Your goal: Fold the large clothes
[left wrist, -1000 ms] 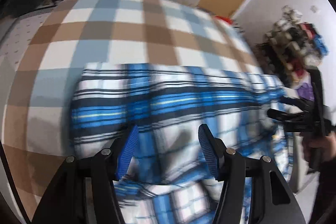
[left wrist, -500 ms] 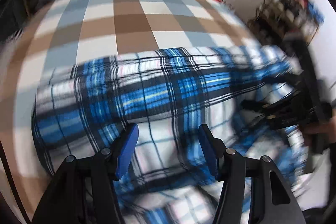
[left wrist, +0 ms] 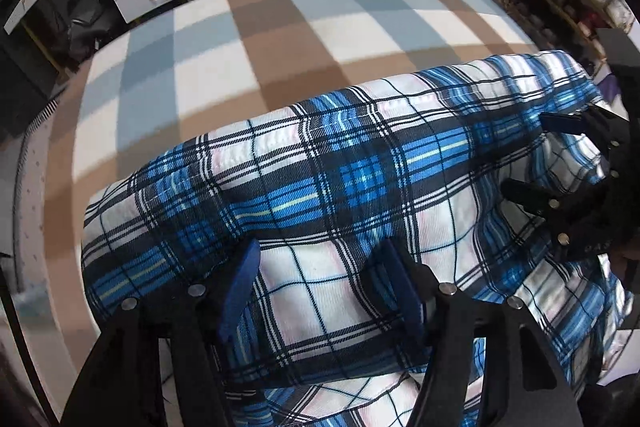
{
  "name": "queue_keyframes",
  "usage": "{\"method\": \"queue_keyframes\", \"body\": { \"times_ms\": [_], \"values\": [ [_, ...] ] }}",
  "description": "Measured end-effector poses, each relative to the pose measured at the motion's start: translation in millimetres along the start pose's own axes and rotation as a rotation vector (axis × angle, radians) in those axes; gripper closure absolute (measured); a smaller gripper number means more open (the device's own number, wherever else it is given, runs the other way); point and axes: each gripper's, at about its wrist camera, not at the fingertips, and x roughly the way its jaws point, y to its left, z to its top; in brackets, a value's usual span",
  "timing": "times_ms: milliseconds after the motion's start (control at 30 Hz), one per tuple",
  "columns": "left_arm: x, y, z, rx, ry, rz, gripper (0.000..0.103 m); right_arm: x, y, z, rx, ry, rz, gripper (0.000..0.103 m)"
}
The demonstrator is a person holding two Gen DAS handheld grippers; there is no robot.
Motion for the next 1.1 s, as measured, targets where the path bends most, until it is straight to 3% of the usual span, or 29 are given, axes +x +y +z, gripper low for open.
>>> {"method": "queue_keyframes", "body": {
  "times_ms": [67,100,133,167,233,300,400,533,667,833,867,1000,1033,1100],
  "values": [
    [5,6,10,0.044,-0.006,0.037,0.039,4,3,14,0.013,-0.015,-0.006,0.0],
    [9,5,14,0.089,-0.013,0.087,0.026,5,4,19,0.018,-0.02,-0.009,0.0],
    [12,4,15,0.111,-0.017,0.148,0.004,7,6,25,0.014,-0.029,-0.014,0.0],
    [15,6,13,0.094,-0.011,0.211,0.0,8,11,28,0.003,-0.033,-0.018,0.0],
    [13,8,5,0.049,0.004,0.17,0.002,7,15,26,-0.007,-0.015,-0.019,0.0],
    [16,2,-19,0.068,0.055,0.142,0.001,2,19,17,-0.037,0.009,-0.035,0.0],
    [0,-12,-63,0.12,-0.022,0.176,0.001,-11,25,-8,-0.091,0.033,-0.071,0.0],
    [-13,-16,-106,0.064,-0.008,0.126,0.002,-27,23,-63,-0.076,0.021,-0.018,0.0],
    [-38,-40,-154,0.172,-0.047,0.296,0.002,-53,24,-103,-0.027,-0.041,-0.003,0.0],
    [-73,-77,-209,0.26,-0.117,0.354,0.002,-103,15,-144,0.118,-0.151,0.092,0.0],
    [-78,-74,-204,0.259,-0.123,0.356,0.002,-112,16,-155,0.145,-0.166,0.129,0.0],
    [-100,-79,-250,0.184,-0.139,0.303,0.002,-133,33,-184,0.186,-0.217,0.223,0.0],
    [-101,-74,-238,0.156,-0.138,0.275,0.002,-136,42,-192,0.191,-0.228,0.252,0.0],
    [-109,-64,-255,0.066,-0.144,0.179,0.002,-146,57,-210,0.215,-0.274,0.315,0.0]
  ]
}}
